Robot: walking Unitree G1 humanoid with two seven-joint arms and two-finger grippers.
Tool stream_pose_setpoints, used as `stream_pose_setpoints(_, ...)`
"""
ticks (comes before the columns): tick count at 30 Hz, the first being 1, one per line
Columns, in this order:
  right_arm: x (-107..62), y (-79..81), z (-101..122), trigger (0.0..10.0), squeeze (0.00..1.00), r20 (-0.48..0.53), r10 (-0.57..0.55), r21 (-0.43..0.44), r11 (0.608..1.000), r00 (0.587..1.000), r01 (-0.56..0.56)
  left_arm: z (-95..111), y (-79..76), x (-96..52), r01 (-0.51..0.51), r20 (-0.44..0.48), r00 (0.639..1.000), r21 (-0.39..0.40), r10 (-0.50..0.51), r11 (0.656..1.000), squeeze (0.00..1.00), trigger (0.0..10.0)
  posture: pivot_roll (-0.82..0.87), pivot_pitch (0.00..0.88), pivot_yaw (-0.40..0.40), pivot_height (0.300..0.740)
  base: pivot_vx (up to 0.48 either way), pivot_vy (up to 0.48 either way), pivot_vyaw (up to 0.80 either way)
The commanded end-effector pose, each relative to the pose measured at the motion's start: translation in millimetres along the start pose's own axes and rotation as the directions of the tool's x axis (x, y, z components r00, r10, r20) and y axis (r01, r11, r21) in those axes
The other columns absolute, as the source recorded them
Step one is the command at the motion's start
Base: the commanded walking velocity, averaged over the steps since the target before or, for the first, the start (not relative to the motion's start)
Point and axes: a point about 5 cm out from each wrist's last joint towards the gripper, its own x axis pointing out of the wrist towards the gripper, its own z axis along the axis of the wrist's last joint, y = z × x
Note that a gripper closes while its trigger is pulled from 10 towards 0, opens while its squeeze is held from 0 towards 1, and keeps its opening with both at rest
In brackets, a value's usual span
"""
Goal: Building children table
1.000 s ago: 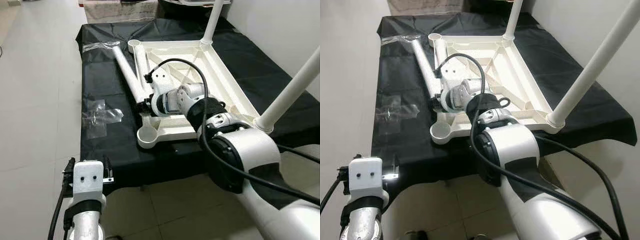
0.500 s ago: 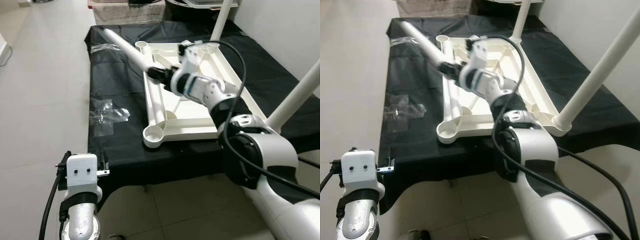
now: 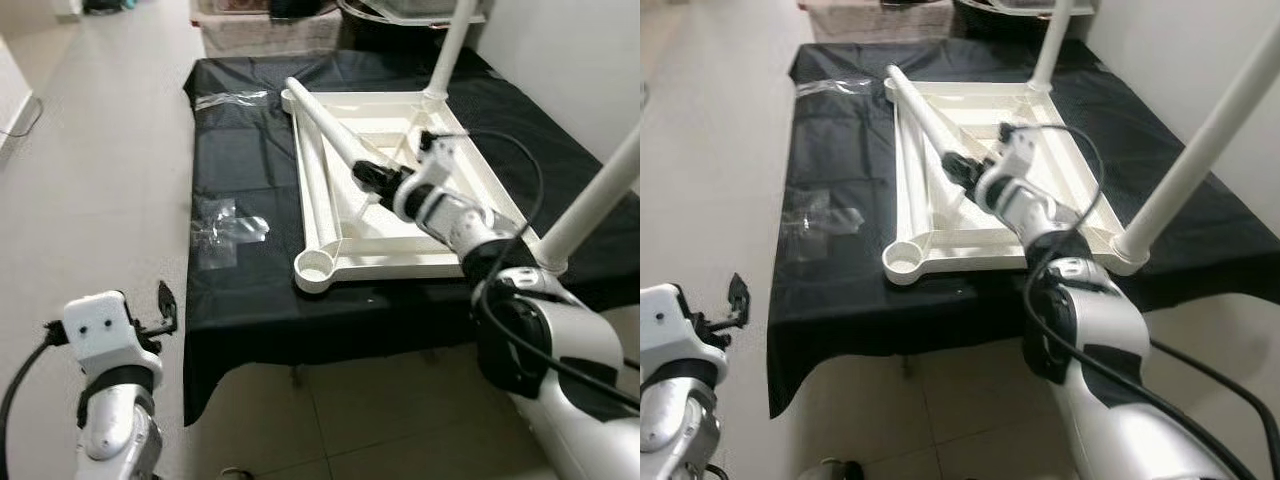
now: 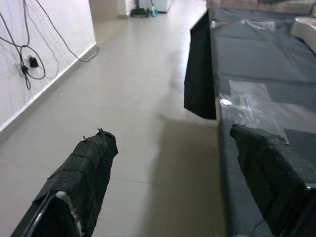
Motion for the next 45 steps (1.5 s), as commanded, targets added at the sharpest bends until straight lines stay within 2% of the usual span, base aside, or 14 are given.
stream_pose_setpoints(1,-3.3,-2.1,8,0.0,0.0,0.055,0.029,0.031,0.999,0.998,-0.031,-6,-0.8,-0.6,-0.013,-0.044,0.999,-0.056,0.011,0.998,0.0,10.0,0.06,0.111,-0.033,0.74,0.0,0.0,0.0)
stream_pose_setpoints(3,-6.9,-5.7,6,0.0,0.0,0.069,0.086,0.044,0.995,0.994,-0.089,-6,-4.2,1.8,0.009,-0.063,0.998,-0.178,-0.02,0.984,0.0,10.0,0.06,0.111,-0.033,0.74,0.0,0.0,0.0)
stream_pose_setpoints(4,-9.3,-6.1,5,0.0,0.0,0.073,0.137,0.075,0.987,0.988,-0.142,-6,-7.4,2.6,0.032,-0.074,0.996,-0.255,-0.053,0.966,0.12,10.0,0.06,0.11,-0.028,0.74,0.0,0.0,0.0)
stream_pose_setpoints(6,-9.3,-6.1,5,0.0,0.0,0.073,0.137,0.075,0.987,0.988,-0.142,-6,-7.4,2.6,0.032,-0.074,0.996,-0.255,-0.053,0.966,0.12,10.0,0.06,0.11,-0.028,0.74,0.0,0.0,0.0)
stream_pose_setpoints(7,-11.8,-6.7,4,0.0,0.0,0.073,0.184,0.099,0.977,0.98,-0.191,-5,-10.6,3.1,0.06,-0.073,0.993,-0.329,-0.088,0.942,0.41,10.0,0.06,0.11,-0.028,0.74,0.0,0.0,0.0)
stream_pose_setpoints(8,-17.7,-5.5,2,0.0,0.0,0.08,0.297,0.164,0.938,0.952,-0.306,1,-14.5,4.1,0.139,-0.035,0.984,-0.451,-0.173,0.882,1.0,10.0,0.06,0.106,-0.025,0.74,0.0,0.0,0.0)
stream_pose_setpoints(10,-24.3,-1.4,0,0.0,0.0,0.08,0.413,0.203,0.884,0.907,-0.421,9,-15.8,6.4,0.208,0.012,0.971,-0.54,-0.239,0.815,1.0,10.0,0.06,0.104,-0.024,0.74,0.0,0.0,0.0)
stream_pose_setpoints(13,-30.6,2.0,-6,0.0,0.0,0.052,0.499,0.209,0.842,0.865,-0.498,17,-16.9,9.5,0.25,0.046,0.96,-0.582,-0.276,0.773,1.0,10.0,0.06,0.104,-0.024,0.74,0.0,0.0,0.0)
stream_pose_setpoints(14,-35.6,3.9,-10,0.0,0.0,0.036,0.547,0.213,0.813,0.836,-0.541,22,-17.2,11.8,0.269,0.071,0.955,-0.622,-0.289,0.735,0.0,10.0,0.06,0.104,-0.024,0.74,0.0,0.0,0.0)
stream_pose_setpoints(16,-48.5,8.3,-21,0.0,0.0,-0.005,0.65,0.232,0.74,0.76,-0.632,32,-15.4,15.2,0.308,0.133,0.943,-0.697,-0.305,0.647,0.0,10.0,0.05,0.099,-0.019,0.74,0.0,0.0,0.0)
stream_pose_setpoints(17,-48.5,8.3,-21,0.0,0.0,-0.005,0.65,0.232,0.74,0.76,-0.632,32,-15.4,15.2,0.308,0.133,0.943,-0.697,-0.305,0.647,0.0,10.0,0.05,0.099,-0.019,0.74,0.0,0.0,0.0)
stream_pose_setpoints(26,-77.1,13.8,-40,0.0,0.0,-0.101,0.803,0.312,0.586,0.587,-0.748,54,-8.7,11.5,0.476,0.279,0.854,-0.761,-0.438,0.442,0.0,10.0,0.06,0.102,-0.022,0.74,0.0,0.0,0.0)
stream_pose_setpoints(36,-95.6,21.8,-50,0.0,0.0,-0.153,0.868,0.339,0.496,0.473,-0.8,66,-6.1,6.1,0.553,0.338,0.786,-0.758,-0.518,0.344,0.0,10.0,0.06,0.108,-0.024,0.74,0.0,0.0,0.0)
stream_pose_setpoints(45,-107.6,27.1,-57,0.0,0.0,-0.199,0.899,0.358,0.438,0.39,-0.825,76,12.1,9.3,0.576,0.396,0.777,-0.762,-0.49,0.297,0.0,10.0,0.06,0.111,-0.024,0.74,0.0,0.0,0.0)
